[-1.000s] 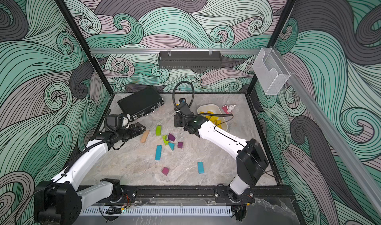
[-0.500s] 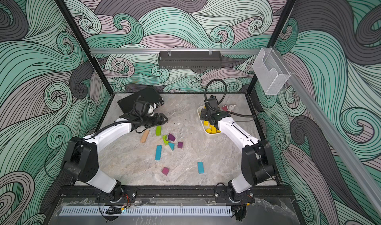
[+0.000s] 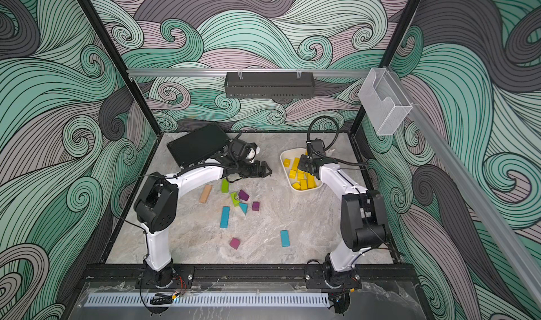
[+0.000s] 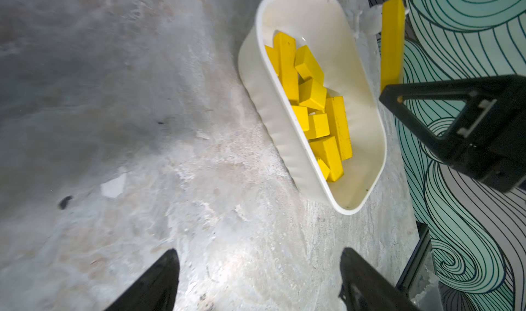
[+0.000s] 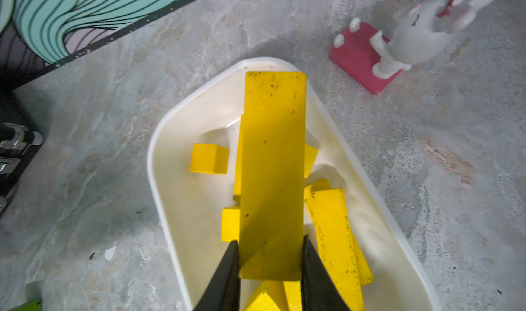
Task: Pick out the yellow building blocks
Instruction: Place the building block in the storage box.
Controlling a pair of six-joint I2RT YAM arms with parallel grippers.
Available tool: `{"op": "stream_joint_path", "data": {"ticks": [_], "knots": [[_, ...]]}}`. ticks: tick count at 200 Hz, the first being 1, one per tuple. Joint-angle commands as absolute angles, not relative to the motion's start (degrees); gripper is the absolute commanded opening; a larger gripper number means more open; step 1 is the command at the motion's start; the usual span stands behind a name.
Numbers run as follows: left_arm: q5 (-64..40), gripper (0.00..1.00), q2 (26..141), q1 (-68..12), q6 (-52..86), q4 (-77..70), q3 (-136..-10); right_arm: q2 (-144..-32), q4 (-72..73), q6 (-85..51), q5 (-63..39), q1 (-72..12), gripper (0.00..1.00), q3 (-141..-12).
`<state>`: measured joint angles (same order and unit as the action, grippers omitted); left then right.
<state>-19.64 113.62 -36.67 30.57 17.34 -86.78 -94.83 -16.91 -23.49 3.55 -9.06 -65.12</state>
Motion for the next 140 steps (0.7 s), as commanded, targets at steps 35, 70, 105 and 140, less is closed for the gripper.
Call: {"op": "stream_joint_path", "data": {"ticks": [35,70,105,140], "knots": [[-22.9,0.86,118.2,-39.2,30.2,21.3,-93.0,-99.5,-17.5,-20.5,0.2,-7.8,0.13,-67.2],[-21.5,0.86,119.2,-39.3,31.4,21.2,-93.0,-100.7,-18.1,-18.7,0.0,-7.7,0.13,-67.5],[-22.0,0.86,120.3,-39.3,33.3,23.0,-94.8,-102.8,-17.7,-19.2,0.2,-7.7,0.16,-68.1],[-21.5,0.86,119.5,-39.0,30.6,23.6,-95.3,-103.5,-20.2,-18.2,2.2,-7.6,0.36,-70.2]]}}
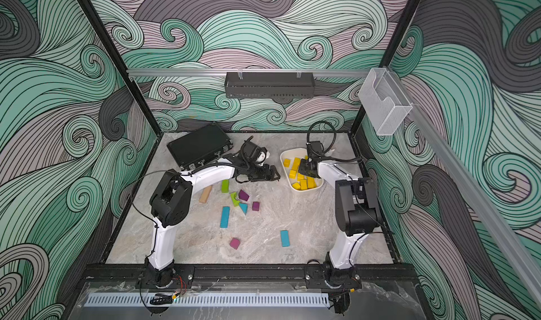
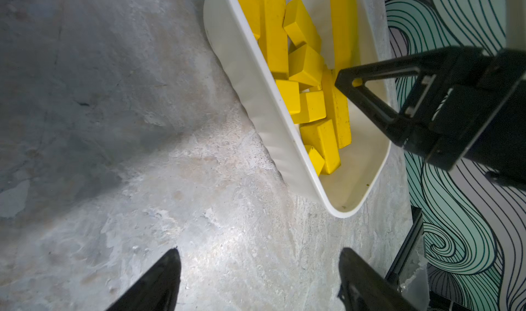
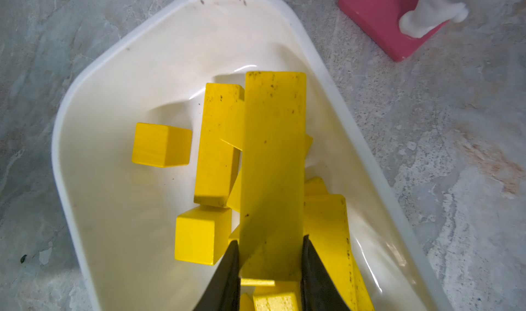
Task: Pick out the yellow building blocks
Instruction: Place the building block in the storage box, then reset both arms
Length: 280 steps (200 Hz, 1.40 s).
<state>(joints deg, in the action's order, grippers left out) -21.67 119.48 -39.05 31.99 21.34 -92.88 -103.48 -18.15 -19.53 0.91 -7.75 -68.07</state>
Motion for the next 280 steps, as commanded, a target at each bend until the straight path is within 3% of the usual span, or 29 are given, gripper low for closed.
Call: {"op": "stream_joint_path", "data": {"ticks": [1,18,27,50,75,109,162,175,183,227,280], "knots": [[-21.4,0.86,119.5,-39.0,30.4,23.8,-95.4,-103.4,-20.2,-18.2,2.3,-7.6,0.37,-70.2],[-18.7,0.86,120.2,-38.8,29.0,26.1,-97.8,-102.6,-24.6,-18.0,5.2,-7.6,0.57,-72.4],[-18.4,0.86,120.6,-38.6,29.4,26.8,-99.2,-102.1,-25.1,-18.3,6.0,-7.6,0.62,-72.3],[-16.2,0.85,117.5,-38.4,31.2,24.2,-96.5,-98.8,-23.1,-18.7,6.7,-7.6,0.65,-68.0],[-9.8,0.85,106.3,-38.3,28.5,21.4,-87.8,-93.2,-21.5,-20.3,3.7,-7.7,0.65,-62.1],[9.6,0.85,88.0,-37.8,22.3,22.2,-75.3,-82.2,-14.6,-18.7,-1.2,-8.6,0.64,-51.7],[33.4,0.89,58.3,-36.1,15.5,15.5,-51.7,-64.8,-7.2,-12.7,0.7,-9.1,0.64,-38.9],[38.6,0.92,51.8,-34.5,12.4,14.0,-45.7,-62.4,-3.2,-10.4,2.4,-9.1,0.76,-34.6],[40.8,0.93,48.2,-33.0,10.2,13.0,-41.9,-61.2,-1.2,-9.2,4.0,-9.1,0.77,-32.3],[42.4,0.99,37.3,-23.7,2.5,-4.4,-20.3,-55.2,9.1,-2.6,3.9,-9.2,0.82,-25.0],[29.2,0.99,48.9,-10.1,4.9,-13.6,-15.3,-53.4,28.9,-0.2,6.2,-8.7,0.88,-12.6]]}}
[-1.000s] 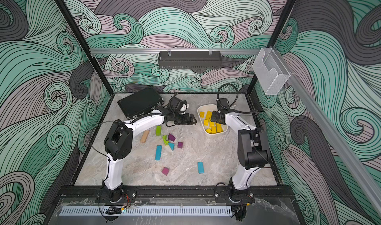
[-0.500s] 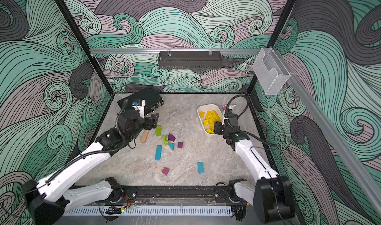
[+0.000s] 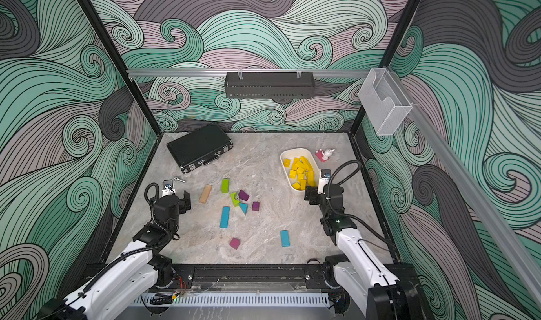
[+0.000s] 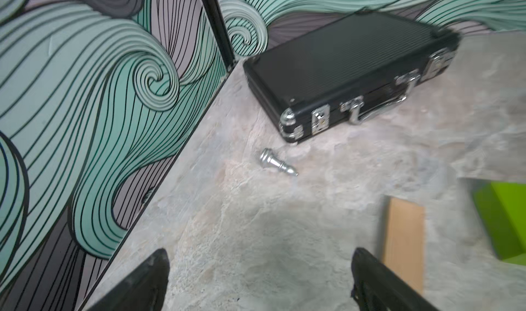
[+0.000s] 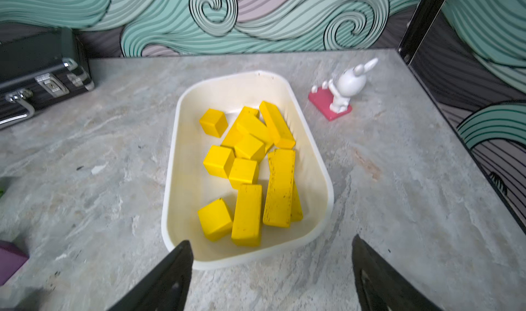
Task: Pick out the yellow building blocks
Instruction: Reset both arms
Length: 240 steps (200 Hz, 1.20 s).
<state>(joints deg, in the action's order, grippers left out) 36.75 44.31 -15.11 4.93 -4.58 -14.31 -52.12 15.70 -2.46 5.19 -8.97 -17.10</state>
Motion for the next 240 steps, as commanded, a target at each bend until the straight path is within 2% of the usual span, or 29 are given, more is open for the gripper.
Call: {"op": "stream_joint_path", "data": {"ticks": [1,10,26,72,123,139,169,232,240], "knots": [[28.5,0.99,49.3,-9.8,4.8,-14.1,-15.1,-53.6,29.3,-0.2,6.1,-8.6,0.88,-12.4],[22.6,0.99,53.2,-7.6,2.9,-19.6,-14.5,-55.4,34.6,-0.1,4.8,-8.6,0.88,-10.7],[18.0,0.99,57.8,-6.2,1.8,-20.4,-17.1,-60.8,44.6,0.3,3.7,-8.6,0.87,-8.6],[1.1,0.99,62.7,0.6,3.6,-36.2,-13.7,-66.9,53.4,1.8,-0.8,-7.4,0.87,-8.5],[-7.8,0.99,72.1,3.6,2.1,-32.8,-21.4,-73.8,41.8,2.0,-9.4,-5.0,0.88,-18.7],[-6.9,0.99,73.7,3.6,-0.1,-33.0,-22.4,-74.9,40.5,1.1,-10.1,-4.1,0.89,-20.2],[-2.3,0.98,76.7,3.8,-0.7,-43.5,-19.2,-76.3,38.3,2.2,-12.7,-4.0,0.9,-22.1],[-3.4,0.99,86.0,6.3,2.1,-49.4,-20.3,-79.8,30.1,1.5,-10.6,-1.7,0.89,-27.9],[-4.3,0.99,86.4,7.2,2.8,-47.8,-21.3,-79.0,32.4,2.7,-10.0,-1.7,0.9,-26.4]]}}
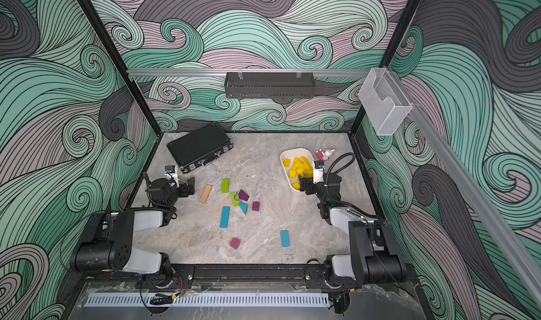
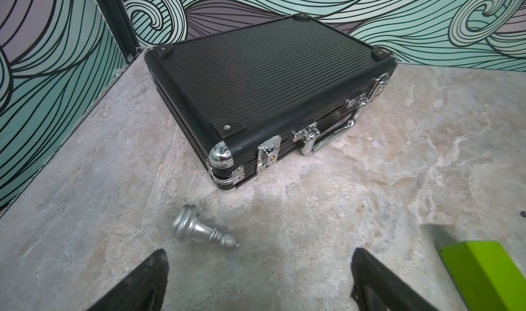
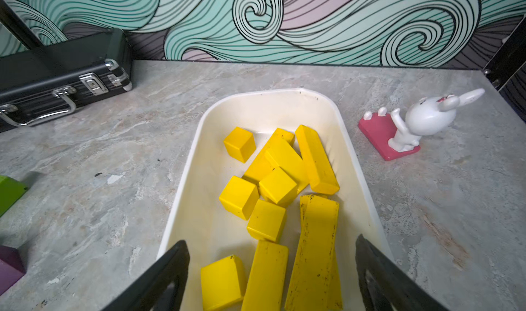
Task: Pick out the yellow building blocks
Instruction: Reset both arms
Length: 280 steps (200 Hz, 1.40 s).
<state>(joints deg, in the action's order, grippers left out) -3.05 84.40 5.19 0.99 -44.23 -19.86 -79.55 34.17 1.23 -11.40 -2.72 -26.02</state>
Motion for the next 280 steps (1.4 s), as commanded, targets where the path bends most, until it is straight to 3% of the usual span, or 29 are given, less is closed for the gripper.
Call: {"op": "stream_joint_path", "data": {"ticks": [1,32,76,94,127,280], "knots": [[-4.3,0.99,86.4,7.4,3.0,-47.4,-21.4,-78.9,33.1,2.8,-10.0,-1.7,0.9,-26.1],[-4.2,0.99,87.0,8.8,5.5,-43.6,-23.9,-79.4,51.9,4.2,-7.1,-0.8,0.93,-17.8],[-4.0,0.99,87.2,8.7,5.4,-43.2,-24.2,-89.5,59.3,1.2,-5.0,0.8,0.94,-19.0],[-4.0,0.99,87.2,8.6,5.4,-43.1,-24.3,-87.4,48.9,-0.2,-1.7,1.2,0.95,-22.4],[-3.8,0.98,87.2,8.7,5.4,-43.0,-24.4,-88.2,50.4,0.0,0.5,0.2,0.99,-22.4],[-3.8,0.99,87.2,8.7,5.4,-43.0,-24.3,-88.4,48.8,0.3,1.6,-0.4,0.99,-23.3]]}}
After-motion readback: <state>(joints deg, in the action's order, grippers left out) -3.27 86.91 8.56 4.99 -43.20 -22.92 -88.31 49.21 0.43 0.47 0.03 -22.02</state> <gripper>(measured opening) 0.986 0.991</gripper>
